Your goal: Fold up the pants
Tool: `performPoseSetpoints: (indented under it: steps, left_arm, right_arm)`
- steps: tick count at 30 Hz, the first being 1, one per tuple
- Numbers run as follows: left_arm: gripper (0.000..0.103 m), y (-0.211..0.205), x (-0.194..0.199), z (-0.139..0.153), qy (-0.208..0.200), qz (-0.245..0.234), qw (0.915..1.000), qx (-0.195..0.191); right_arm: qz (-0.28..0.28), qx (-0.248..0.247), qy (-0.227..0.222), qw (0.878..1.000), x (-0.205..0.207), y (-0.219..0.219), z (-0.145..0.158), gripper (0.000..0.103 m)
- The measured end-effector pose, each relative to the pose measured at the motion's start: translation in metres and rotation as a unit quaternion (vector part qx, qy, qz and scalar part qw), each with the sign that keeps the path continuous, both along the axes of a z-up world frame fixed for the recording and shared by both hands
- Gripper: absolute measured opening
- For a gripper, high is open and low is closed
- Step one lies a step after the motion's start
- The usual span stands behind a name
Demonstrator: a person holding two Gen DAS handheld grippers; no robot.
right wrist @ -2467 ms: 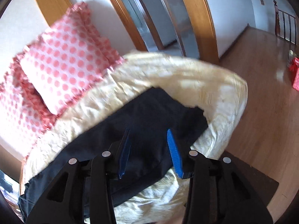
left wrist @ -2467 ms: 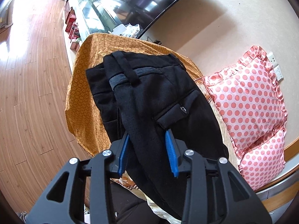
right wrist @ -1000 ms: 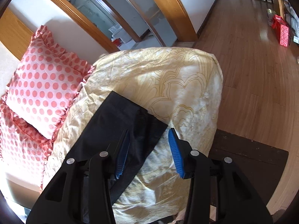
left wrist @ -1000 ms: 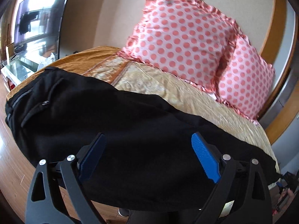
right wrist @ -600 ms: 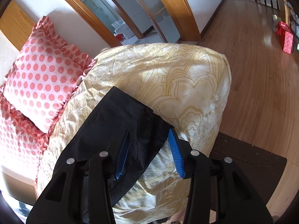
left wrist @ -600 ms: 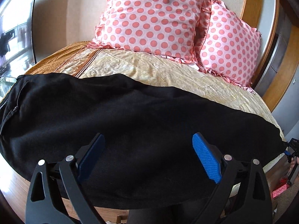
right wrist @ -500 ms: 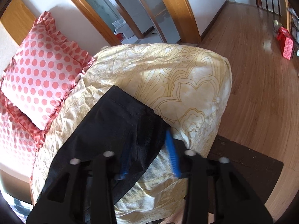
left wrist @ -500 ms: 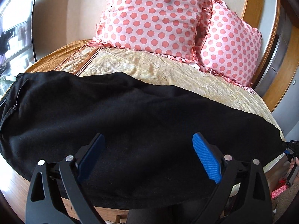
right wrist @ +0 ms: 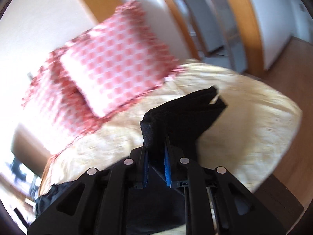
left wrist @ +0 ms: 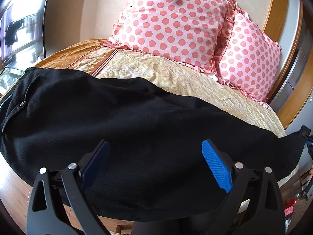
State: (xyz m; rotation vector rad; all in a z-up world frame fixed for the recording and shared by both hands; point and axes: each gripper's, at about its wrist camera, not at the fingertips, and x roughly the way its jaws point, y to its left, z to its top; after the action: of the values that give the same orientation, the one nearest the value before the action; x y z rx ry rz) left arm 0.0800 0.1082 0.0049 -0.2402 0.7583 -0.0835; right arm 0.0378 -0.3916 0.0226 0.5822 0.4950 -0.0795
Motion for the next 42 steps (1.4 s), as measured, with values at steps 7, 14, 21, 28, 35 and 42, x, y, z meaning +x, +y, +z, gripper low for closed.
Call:
performPoseSetpoints:
  steps: [7,14,21,28,35,42]
  left_arm:
    - [0.096,0.018,-0.008,0.005,-0.011,0.029,0.9995,-0.003]
    - [0.096,0.047,-0.022,0.006,-0.016,0.071,0.9973,-0.001]
    - [0.097,0.078,-0.034,0.007,-0.021,0.108,0.9939,-0.001]
    - [0.097,0.105,-0.045,0.006,-0.026,0.144,0.9892,-0.01]
    - [0.097,0.139,-0.067,0.009,-0.044,0.203,0.9779,-0.023]
    - [0.097,0.165,-0.092,0.009,-0.041,0.245,0.9685,-0.013]
  right_arm:
    - [0.22,0.013,-0.01,0.975,0.06,0.14,0.018,0.014]
    - [0.39,-0.024,0.071,0.918,0.088,0.287,-0.036,0.014]
    - [0.404,-0.06,0.039,0.912,0.089,0.311,-0.021,0.014]
    - [0.449,-0.121,0.076,0.882,0.072,0.354,-0.06,0.014]
    - [0.451,-0.105,0.026,0.886,0.068,0.368,-0.03,0.014]
    - [0.51,-0.166,0.059,0.842,0.049,0.396,-0.054,0.06]
